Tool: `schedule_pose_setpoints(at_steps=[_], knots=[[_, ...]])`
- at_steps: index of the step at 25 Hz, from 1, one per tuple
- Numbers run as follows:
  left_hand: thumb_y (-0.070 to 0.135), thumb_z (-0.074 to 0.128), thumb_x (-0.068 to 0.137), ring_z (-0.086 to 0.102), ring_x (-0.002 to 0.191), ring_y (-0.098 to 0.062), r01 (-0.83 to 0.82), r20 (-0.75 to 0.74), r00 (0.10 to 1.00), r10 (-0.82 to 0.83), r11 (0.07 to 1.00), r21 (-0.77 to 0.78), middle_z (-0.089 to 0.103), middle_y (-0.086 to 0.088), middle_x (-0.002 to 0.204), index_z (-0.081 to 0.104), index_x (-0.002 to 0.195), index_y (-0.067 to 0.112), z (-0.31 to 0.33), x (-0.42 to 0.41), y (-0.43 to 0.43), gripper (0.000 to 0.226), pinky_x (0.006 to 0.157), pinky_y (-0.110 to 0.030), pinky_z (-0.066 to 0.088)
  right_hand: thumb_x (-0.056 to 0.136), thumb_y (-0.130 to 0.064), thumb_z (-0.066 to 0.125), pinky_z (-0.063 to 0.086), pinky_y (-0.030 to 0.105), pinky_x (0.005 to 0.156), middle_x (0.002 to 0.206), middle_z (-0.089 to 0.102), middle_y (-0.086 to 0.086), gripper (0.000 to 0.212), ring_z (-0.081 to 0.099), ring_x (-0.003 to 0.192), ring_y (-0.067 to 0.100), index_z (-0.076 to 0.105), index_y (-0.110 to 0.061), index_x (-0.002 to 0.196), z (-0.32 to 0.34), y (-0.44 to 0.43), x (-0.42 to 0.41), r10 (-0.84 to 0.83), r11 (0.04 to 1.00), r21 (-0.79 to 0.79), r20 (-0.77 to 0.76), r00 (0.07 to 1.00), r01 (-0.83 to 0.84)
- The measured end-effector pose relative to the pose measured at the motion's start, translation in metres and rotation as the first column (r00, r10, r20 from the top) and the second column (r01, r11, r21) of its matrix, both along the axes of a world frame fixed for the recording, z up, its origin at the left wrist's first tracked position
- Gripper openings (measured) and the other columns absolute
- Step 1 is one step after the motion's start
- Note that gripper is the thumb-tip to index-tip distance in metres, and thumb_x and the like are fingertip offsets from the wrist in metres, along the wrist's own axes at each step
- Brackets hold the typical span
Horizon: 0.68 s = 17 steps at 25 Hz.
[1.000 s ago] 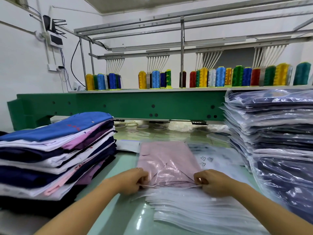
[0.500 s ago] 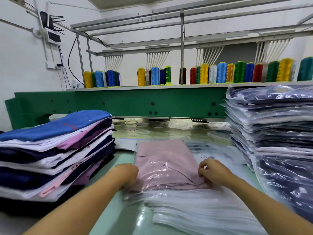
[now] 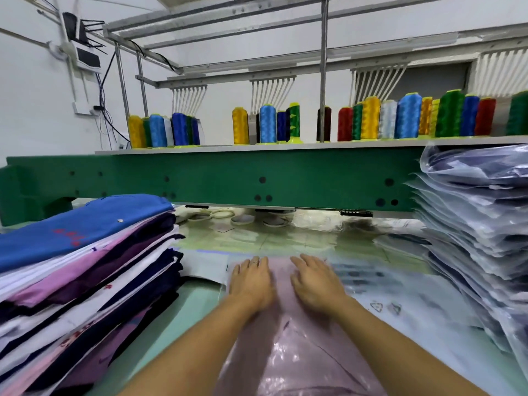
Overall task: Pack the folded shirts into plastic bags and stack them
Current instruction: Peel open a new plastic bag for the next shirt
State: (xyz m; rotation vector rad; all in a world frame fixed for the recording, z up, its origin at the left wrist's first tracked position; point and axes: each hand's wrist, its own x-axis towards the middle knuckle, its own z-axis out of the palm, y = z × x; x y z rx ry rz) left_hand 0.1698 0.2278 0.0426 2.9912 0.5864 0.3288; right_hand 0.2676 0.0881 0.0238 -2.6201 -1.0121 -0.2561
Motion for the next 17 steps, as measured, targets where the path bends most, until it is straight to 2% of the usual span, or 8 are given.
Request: schedule_pose_setpoints(at_steps=[3, 6, 8, 10, 14, 17], knots=[[0.036, 0.031, 0.104, 0.011, 0.155, -0.026, -0.007, 0.014, 1.000, 0.008, 0.997, -0.072, 0.017, -0.002, 0.168, 0.022, 0.158, 0.022, -0.011, 0.036, 0.012, 0.056, 0.125, -0.048, 0.006, 0.103, -0.048, 0.026, 0.008, 0.052, 0.124, 0.170, 0.009, 0.000, 0.059, 0.006, 0.156, 0.028, 0.016, -0.035, 0.160, -0.006, 0.033, 0.029, 0.010, 0.996, -0.092, -0.046, 0.999, -0.014], [0.050, 0.023, 0.101, 0.013, 0.153, -0.031, -0.038, -0.035, 0.999, 0.035, 0.996, -0.084, 0.019, 0.001, 0.168, 0.024, 0.157, 0.029, -0.027, 0.054, 0.029, 0.060, 0.122, -0.058, 0.002, 0.096, -0.068, 0.018, 0.001, 0.060, 0.120, 0.170, 0.001, 0.002, 0.067, 0.000, 0.155, 0.037, 0.008, -0.045, 0.158, -0.013, 0.043, 0.054, -0.052, 0.975, -0.220, -0.078, 0.996, 0.034], [0.064, 0.018, 0.096, 0.013, 0.153, -0.034, -0.091, -0.037, 0.995, 0.089, 0.992, -0.082, 0.020, 0.003, 0.167, 0.025, 0.157, 0.036, -0.039, 0.057, 0.040, 0.067, 0.121, -0.060, 0.001, 0.085, -0.085, 0.008, -0.002, 0.061, 0.119, 0.170, 0.001, 0.003, 0.080, -0.001, 0.154, 0.040, 0.005, -0.050, 0.157, -0.018, 0.042, 0.066, -0.090, 0.964, -0.258, -0.118, 0.989, 0.057], [0.073, 0.015, 0.090, 0.012, 0.153, -0.036, -0.134, -0.002, 0.991, 0.135, 0.988, -0.073, 0.022, 0.003, 0.167, 0.027, 0.156, 0.038, -0.047, 0.057, 0.046, 0.076, 0.121, -0.060, 0.001, 0.079, -0.091, 0.004, -0.002, 0.059, 0.121, 0.170, 0.001, 0.002, 0.087, -0.001, 0.155, 0.038, 0.003, -0.051, 0.156, -0.021, 0.035, 0.074, -0.130, 0.960, -0.263, -0.129, 0.983, 0.092], [0.072, 0.014, 0.092, 0.013, 0.153, -0.035, -0.195, 0.011, 0.981, 0.196, 0.978, -0.079, 0.022, -0.001, 0.167, 0.028, 0.157, 0.030, -0.047, 0.046, 0.047, 0.079, 0.121, -0.058, 0.004, 0.089, -0.080, 0.005, 0.001, 0.056, 0.123, 0.170, 0.001, 0.006, 0.082, 0.001, 0.156, 0.031, 0.004, -0.040, 0.160, -0.021, 0.008, 0.078, -0.225, 0.940, -0.289, -0.126, 0.966, 0.181], [0.068, 0.009, 0.096, 0.006, 0.154, -0.038, -0.321, -0.128, 0.937, 0.325, 0.946, 0.047, 0.010, -0.007, 0.169, 0.014, 0.162, 0.017, -0.032, 0.032, 0.044, 0.083, 0.119, -0.063, -0.005, 0.099, -0.059, 0.013, 0.011, 0.061, 0.120, 0.167, 0.018, 0.009, 0.069, 0.014, 0.153, 0.029, 0.018, -0.026, 0.160, -0.008, -0.008, 0.065, -0.340, 0.892, -0.319, -0.011, 0.940, 0.319]])
